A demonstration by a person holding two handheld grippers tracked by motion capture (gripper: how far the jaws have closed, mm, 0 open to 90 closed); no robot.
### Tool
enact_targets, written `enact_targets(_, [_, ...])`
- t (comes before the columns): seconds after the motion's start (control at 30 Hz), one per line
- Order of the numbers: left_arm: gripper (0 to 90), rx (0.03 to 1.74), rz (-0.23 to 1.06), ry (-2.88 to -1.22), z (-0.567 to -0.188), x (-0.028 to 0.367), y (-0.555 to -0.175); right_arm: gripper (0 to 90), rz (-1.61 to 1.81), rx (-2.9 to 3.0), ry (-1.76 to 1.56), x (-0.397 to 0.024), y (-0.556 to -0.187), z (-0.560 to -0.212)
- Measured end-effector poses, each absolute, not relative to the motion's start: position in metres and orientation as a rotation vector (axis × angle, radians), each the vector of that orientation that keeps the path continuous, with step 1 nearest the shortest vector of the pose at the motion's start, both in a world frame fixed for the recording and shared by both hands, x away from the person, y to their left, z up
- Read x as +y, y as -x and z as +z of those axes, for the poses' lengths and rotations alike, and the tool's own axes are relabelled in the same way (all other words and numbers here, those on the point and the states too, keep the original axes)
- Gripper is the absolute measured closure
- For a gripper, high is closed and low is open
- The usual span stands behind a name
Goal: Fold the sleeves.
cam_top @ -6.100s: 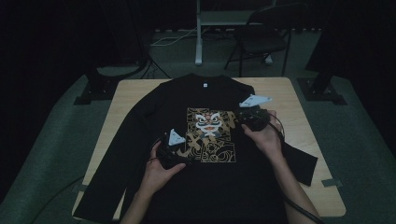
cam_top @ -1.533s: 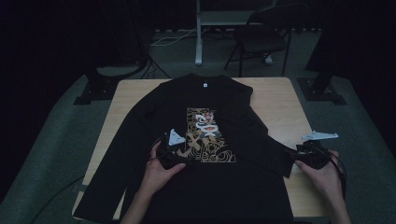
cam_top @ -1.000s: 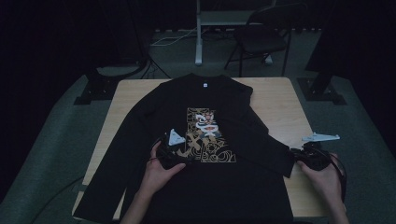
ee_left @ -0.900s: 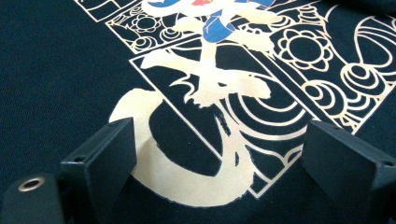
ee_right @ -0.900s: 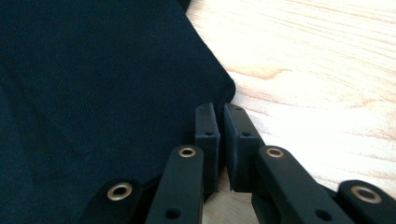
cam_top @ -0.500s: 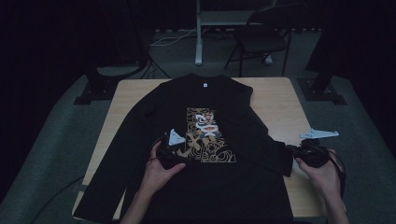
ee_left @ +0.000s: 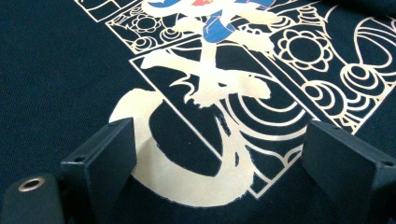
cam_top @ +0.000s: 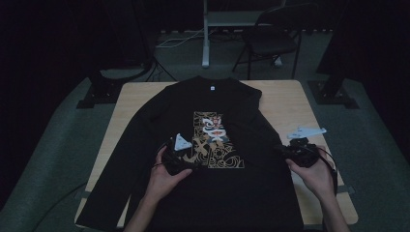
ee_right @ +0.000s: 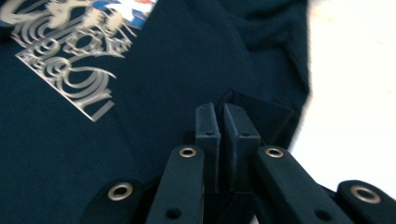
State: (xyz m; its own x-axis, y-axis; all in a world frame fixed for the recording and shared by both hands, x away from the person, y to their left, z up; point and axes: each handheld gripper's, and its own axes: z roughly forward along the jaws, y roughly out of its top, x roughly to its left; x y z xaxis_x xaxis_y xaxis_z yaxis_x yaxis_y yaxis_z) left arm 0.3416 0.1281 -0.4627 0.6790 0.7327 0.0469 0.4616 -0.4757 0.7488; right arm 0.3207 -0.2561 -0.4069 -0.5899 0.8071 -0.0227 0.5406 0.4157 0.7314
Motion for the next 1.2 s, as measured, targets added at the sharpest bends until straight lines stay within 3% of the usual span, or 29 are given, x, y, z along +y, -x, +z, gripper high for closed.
enact_targets(0.6, [11.5, 0.916, 0.470, -2.151, -0.463, 0.128, -0.342, 85.3, 0.961, 2.459, -0.911, -0.165, -0.334, -0.397])
enact_targets(1.2, [11.6, 0.898, 0.464, -2.163, -0.462, 0.133, -0.343, 85.3, 0.975, 2.521, -0.815, -0.122, -0.335, -0.395])
